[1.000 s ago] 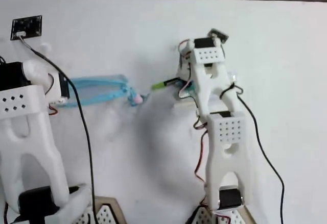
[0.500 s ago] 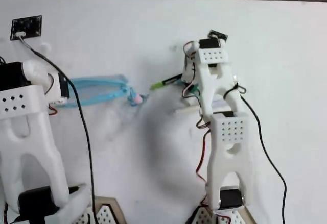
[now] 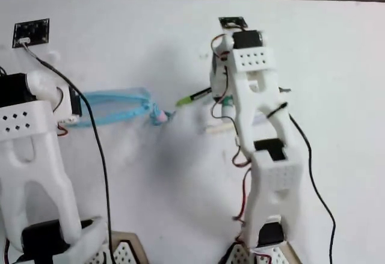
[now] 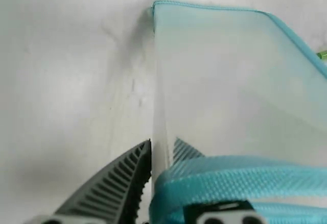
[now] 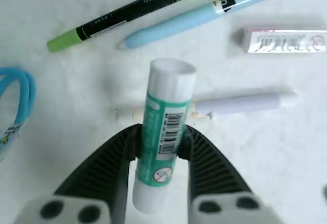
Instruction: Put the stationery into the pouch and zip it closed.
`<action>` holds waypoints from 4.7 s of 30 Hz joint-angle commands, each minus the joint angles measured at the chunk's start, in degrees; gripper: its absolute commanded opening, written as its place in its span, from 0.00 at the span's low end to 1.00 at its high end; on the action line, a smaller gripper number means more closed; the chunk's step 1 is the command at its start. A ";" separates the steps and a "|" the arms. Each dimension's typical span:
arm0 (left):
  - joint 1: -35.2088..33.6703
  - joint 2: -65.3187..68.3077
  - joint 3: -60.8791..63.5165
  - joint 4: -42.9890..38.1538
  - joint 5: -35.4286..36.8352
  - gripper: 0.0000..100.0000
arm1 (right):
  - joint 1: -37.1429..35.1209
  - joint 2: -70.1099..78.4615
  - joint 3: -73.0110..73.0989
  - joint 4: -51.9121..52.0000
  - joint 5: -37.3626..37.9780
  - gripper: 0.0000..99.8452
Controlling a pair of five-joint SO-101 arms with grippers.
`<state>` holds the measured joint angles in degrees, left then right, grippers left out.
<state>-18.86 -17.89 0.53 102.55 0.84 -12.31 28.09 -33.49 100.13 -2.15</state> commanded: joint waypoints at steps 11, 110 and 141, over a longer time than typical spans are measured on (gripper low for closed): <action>-0.31 -1.54 -0.26 -0.26 -0.53 0.08 | -13.76 -54.11 45.27 0.22 0.88 0.02; -0.48 8.66 -6.15 -0.44 1.05 0.02 | -27.38 -55.60 52.04 -85.32 -8.53 0.33; -0.48 8.57 -5.80 -0.35 1.05 0.02 | 15.52 5.49 7.21 -25.45 -52.22 0.19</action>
<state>-18.77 -10.33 -5.36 102.20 1.36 2.90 31.78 -23.56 75.08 -51.47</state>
